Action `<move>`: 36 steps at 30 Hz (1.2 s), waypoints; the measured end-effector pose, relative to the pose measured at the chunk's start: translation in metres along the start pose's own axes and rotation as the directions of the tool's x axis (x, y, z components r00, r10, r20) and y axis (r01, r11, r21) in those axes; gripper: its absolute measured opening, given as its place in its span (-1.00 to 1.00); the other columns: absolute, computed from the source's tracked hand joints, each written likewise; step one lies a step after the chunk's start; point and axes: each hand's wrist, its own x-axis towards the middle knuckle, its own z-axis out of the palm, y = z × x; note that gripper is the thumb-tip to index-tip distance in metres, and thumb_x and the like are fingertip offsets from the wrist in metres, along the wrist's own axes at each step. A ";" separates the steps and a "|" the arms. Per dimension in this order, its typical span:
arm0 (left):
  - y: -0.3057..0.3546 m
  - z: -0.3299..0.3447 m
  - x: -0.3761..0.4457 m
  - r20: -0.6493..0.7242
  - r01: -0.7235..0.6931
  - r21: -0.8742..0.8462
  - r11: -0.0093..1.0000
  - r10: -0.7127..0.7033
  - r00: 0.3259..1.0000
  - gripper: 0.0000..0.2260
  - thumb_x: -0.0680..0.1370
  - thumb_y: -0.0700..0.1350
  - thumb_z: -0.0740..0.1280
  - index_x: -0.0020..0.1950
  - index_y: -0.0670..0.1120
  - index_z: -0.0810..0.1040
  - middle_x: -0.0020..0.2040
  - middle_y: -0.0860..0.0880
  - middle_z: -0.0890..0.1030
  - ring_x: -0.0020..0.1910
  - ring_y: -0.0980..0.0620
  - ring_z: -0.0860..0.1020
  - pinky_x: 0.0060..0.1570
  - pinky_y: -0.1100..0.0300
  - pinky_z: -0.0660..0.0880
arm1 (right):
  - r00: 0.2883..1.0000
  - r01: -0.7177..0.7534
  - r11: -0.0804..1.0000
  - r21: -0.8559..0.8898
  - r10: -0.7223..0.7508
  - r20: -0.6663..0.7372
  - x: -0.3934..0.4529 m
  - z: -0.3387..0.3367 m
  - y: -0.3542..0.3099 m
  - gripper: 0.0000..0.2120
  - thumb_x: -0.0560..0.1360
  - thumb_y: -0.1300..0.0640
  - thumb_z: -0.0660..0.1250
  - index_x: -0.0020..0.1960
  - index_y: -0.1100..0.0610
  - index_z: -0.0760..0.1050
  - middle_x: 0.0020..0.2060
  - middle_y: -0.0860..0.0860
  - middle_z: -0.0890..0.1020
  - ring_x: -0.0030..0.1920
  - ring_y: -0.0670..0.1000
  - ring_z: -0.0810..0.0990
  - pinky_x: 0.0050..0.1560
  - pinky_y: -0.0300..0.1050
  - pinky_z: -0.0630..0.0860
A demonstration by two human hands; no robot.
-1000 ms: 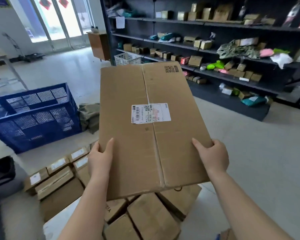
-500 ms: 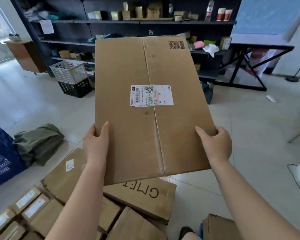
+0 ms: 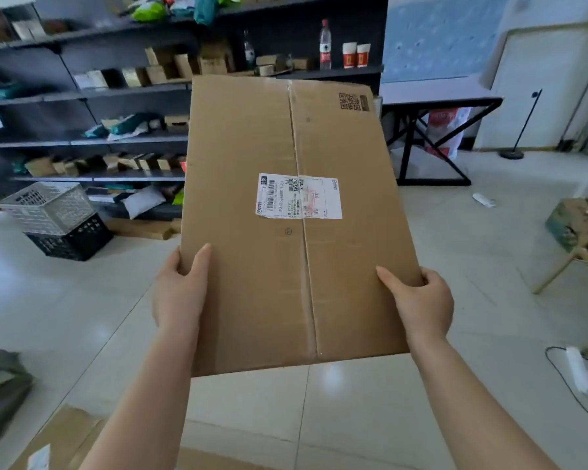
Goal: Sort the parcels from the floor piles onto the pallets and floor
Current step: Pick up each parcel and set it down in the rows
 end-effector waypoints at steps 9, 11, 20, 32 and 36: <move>0.080 0.157 0.053 0.182 -0.120 -0.136 0.983 0.143 0.973 -0.66 0.49 0.13 0.30 0.16 -0.04 0.55 0.07 -0.04 0.62 -0.04 0.02 0.53 0.14 -0.03 0.47 | 0.971 -0.035 0.998 0.054 0.047 -0.233 0.130 -0.041 -0.017 -0.45 0.20 -0.27 0.49 0.05 0.04 0.54 -0.01 -0.06 0.61 -0.06 -0.01 0.60 0.00 0.01 0.56; 0.095 0.195 0.060 0.246 -0.135 -0.161 0.978 0.172 0.954 -0.69 0.52 0.07 0.30 0.19 -0.03 0.55 0.07 -0.02 0.61 -0.04 0.04 0.51 0.07 0.04 0.47 | 0.954 -0.044 0.997 0.061 0.060 -0.292 0.152 -0.055 -0.013 -0.44 0.19 -0.28 0.48 0.05 0.03 0.53 -0.01 -0.06 0.61 -0.05 0.00 0.59 0.00 0.04 0.56; 0.169 0.418 0.083 0.589 -0.209 -0.217 0.953 0.299 0.751 -0.47 0.42 0.22 0.29 0.36 0.12 0.43 0.17 0.14 0.54 0.17 -0.01 0.51 0.24 -0.09 0.43 | 0.744 -0.093 0.986 0.141 0.163 -0.648 0.265 -0.125 0.010 -0.59 0.27 -0.20 0.51 -0.03 0.00 0.48 -0.10 -0.08 0.58 -0.09 0.00 0.54 -0.06 -0.09 0.45; 0.281 0.692 -0.022 0.819 -0.218 -0.452 0.865 0.500 0.283 -0.60 0.48 0.04 0.36 0.30 -0.02 0.49 0.15 0.05 0.56 0.12 -0.02 0.53 0.10 0.13 0.42 | 0.227 -0.172 0.958 0.230 0.266 -0.937 0.358 -0.253 0.039 -0.48 0.21 -0.28 0.49 0.00 0.04 0.54 -0.01 -0.04 0.62 -0.04 0.02 0.59 -0.05 -0.06 0.52; 0.303 0.750 -0.113 0.852 -0.157 -0.500 0.852 0.516 0.084 -0.62 0.37 0.10 0.38 0.16 0.03 0.54 0.02 0.10 0.60 0.01 -0.01 0.57 0.05 0.07 0.49 | 0.050 -0.164 0.953 0.253 0.264 -0.963 0.356 -0.321 0.061 -0.38 0.17 -0.31 0.48 0.09 0.04 0.55 0.01 -0.05 0.62 -0.03 0.00 0.60 -0.04 -0.08 0.52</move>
